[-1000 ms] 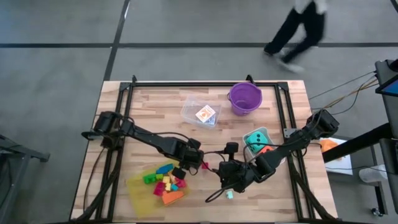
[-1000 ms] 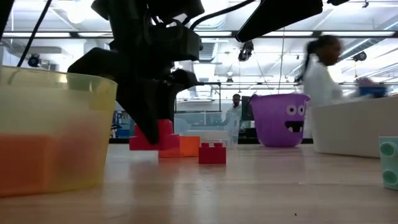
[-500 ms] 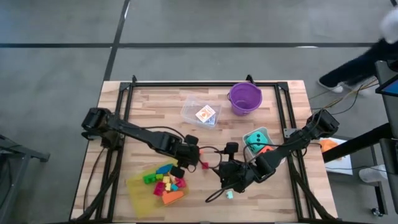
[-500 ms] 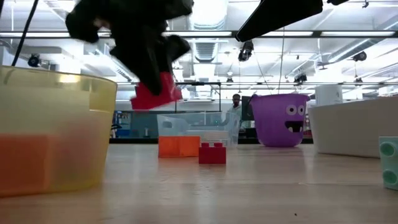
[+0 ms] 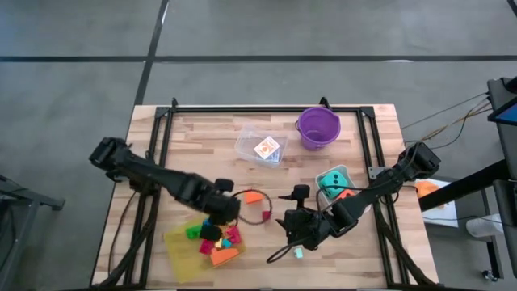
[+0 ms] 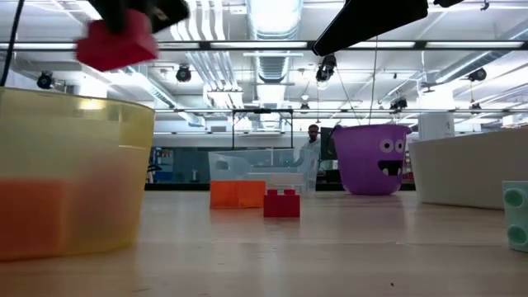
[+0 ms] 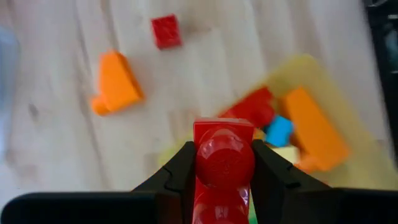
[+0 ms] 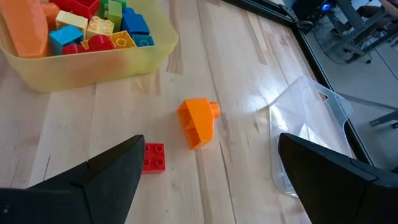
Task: Pick & Place Toys
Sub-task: Put the red game piece into the yellow bin
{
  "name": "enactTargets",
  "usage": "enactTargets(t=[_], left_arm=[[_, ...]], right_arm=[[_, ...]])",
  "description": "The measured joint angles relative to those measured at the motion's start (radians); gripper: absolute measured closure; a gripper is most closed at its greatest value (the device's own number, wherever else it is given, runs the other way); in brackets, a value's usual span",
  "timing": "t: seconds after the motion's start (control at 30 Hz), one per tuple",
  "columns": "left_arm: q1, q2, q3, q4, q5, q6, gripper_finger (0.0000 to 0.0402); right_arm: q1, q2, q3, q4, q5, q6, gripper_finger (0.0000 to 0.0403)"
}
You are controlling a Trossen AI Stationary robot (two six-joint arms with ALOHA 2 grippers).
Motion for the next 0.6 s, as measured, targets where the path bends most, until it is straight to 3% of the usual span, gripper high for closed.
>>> enactTargets(t=[0.43, 0.6], left_arm=[[-0.295, 0.005, -0.040, -0.066, 0.000, -0.564, 0.0302], [-0.363, 0.006, -0.110, -0.065, 0.000, -0.893, 0.0302]], right_arm=[[0.000, 0.000, 0.000, 0.001, 0.000, 0.041, 0.0040], [0.000, 0.000, 0.004, 0.001, 0.000, 0.036, 0.0040]])
